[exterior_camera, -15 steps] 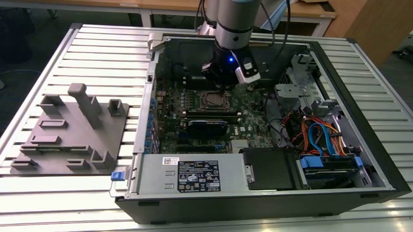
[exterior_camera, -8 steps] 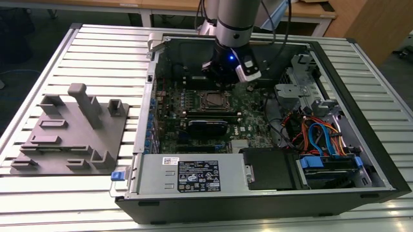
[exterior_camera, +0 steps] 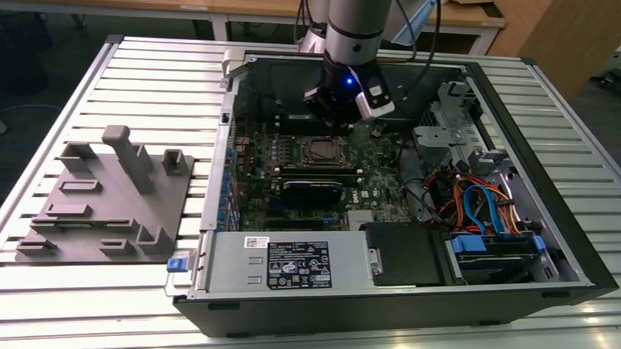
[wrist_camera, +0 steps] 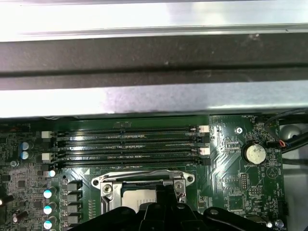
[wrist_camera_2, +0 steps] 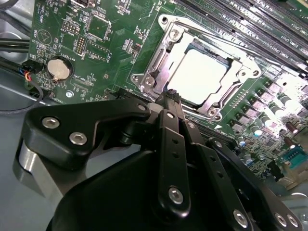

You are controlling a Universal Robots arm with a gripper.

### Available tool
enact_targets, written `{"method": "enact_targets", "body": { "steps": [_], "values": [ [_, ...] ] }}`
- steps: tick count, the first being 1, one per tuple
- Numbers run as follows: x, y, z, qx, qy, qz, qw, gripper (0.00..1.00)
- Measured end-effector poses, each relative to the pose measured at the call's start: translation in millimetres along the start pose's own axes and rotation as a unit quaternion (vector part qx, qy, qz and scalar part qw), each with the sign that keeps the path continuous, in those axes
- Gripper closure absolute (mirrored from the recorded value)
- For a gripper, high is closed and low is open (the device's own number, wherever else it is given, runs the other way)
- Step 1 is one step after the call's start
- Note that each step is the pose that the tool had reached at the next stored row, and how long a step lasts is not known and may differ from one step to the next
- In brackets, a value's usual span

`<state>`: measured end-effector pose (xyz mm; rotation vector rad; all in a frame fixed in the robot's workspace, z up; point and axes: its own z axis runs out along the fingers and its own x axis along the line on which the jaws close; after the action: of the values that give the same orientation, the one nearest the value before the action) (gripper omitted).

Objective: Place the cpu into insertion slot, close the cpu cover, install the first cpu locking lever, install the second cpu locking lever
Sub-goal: 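Install the second cpu locking lever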

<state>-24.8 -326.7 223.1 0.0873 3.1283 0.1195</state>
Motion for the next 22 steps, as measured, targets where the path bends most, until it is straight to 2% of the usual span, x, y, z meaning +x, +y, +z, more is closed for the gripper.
{"method": "enact_targets", "body": {
  "steps": [22],
  "values": [
    [-0.1,-2.5,-1.5,0.0002,0.0001,0.0,1.0,0.9]
  ]
}}
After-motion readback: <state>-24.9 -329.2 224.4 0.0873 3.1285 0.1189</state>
